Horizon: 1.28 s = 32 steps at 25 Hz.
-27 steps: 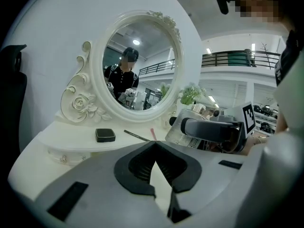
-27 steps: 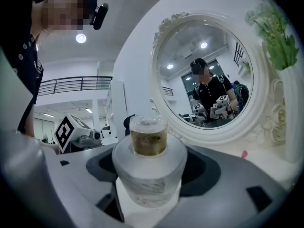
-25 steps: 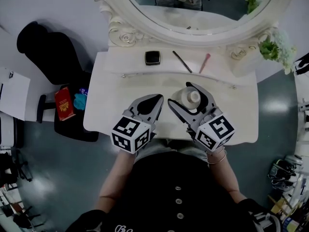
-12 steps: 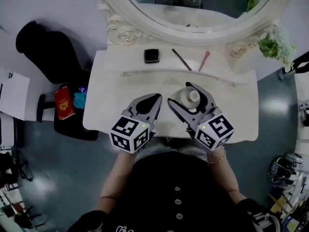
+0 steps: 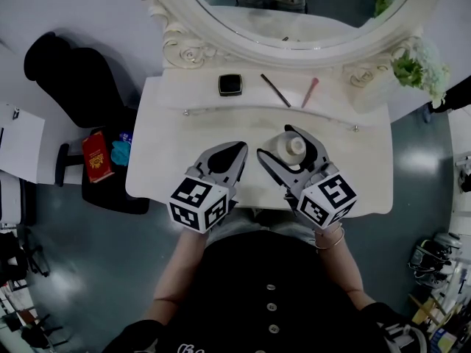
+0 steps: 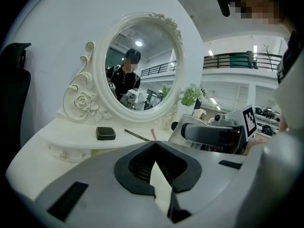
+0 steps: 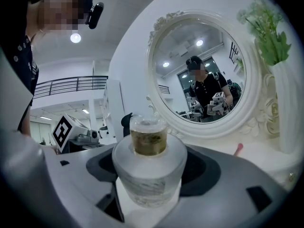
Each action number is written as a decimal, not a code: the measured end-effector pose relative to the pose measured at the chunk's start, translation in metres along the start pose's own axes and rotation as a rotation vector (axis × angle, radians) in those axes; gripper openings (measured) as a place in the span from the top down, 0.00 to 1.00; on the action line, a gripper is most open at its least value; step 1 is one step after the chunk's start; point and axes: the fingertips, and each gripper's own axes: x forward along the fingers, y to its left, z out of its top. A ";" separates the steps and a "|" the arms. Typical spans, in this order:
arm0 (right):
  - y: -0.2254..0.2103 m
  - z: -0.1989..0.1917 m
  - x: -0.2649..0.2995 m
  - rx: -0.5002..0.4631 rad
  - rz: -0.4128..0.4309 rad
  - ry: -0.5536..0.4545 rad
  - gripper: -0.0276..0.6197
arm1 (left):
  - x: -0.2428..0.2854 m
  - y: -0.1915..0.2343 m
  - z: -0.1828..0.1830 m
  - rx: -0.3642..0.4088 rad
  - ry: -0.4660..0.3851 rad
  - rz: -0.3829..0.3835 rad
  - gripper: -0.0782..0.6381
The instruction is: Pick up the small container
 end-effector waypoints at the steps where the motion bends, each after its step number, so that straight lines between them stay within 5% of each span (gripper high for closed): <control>1: 0.000 0.000 0.000 0.001 0.000 0.000 0.43 | 0.000 0.000 0.000 0.000 0.000 0.000 0.87; 32: -0.005 0.002 -0.007 -0.017 -0.015 -0.009 0.43 | 0.003 -0.011 0.002 0.013 -0.003 -0.029 0.87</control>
